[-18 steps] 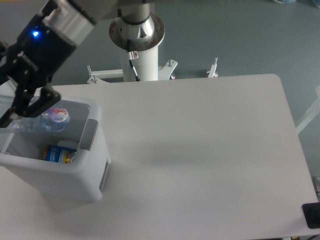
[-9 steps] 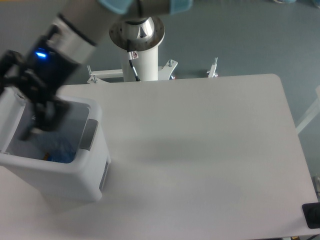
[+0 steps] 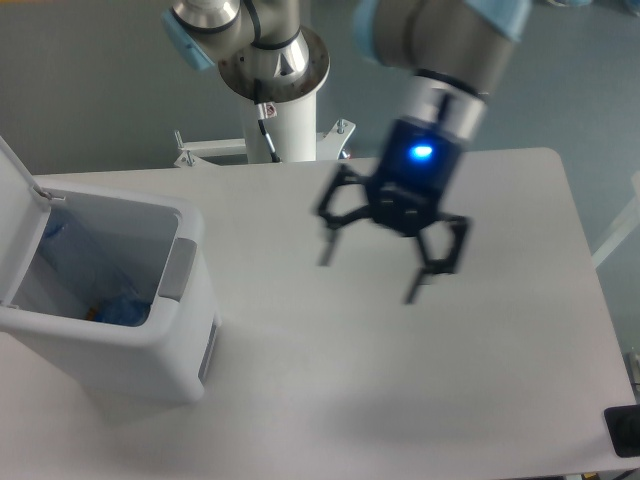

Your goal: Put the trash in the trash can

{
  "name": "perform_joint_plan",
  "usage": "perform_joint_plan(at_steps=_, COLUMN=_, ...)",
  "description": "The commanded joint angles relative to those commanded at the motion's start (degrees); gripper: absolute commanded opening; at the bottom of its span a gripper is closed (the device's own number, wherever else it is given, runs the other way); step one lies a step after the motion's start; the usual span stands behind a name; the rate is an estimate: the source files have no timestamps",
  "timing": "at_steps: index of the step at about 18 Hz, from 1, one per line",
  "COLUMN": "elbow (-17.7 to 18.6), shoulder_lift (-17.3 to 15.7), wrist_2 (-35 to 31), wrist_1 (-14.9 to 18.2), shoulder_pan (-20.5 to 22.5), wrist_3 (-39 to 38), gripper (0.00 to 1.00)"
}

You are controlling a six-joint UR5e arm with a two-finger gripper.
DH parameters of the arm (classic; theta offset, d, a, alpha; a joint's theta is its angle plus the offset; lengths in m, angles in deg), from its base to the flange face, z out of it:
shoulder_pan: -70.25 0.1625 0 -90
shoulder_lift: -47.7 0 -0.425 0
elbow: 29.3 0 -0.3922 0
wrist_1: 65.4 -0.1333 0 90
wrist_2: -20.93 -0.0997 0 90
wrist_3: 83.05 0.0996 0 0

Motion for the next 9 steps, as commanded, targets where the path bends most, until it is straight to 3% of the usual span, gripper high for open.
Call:
perform_joint_plan(at_steps=4, elbow=-0.97, shoulder_lift=2.13, wrist_2=-24.40, wrist_1=0.17, shoulder_pan=-0.17, wrist_3=6.32, gripper=1.00)
perform_joint_plan(at_steps=9, elbow=-3.43, shoulder_lift=5.37, wrist_2=-40.51, wrist_1=3.50, shoulder_pan=-3.94, wrist_3=8.53, gripper=1.00)
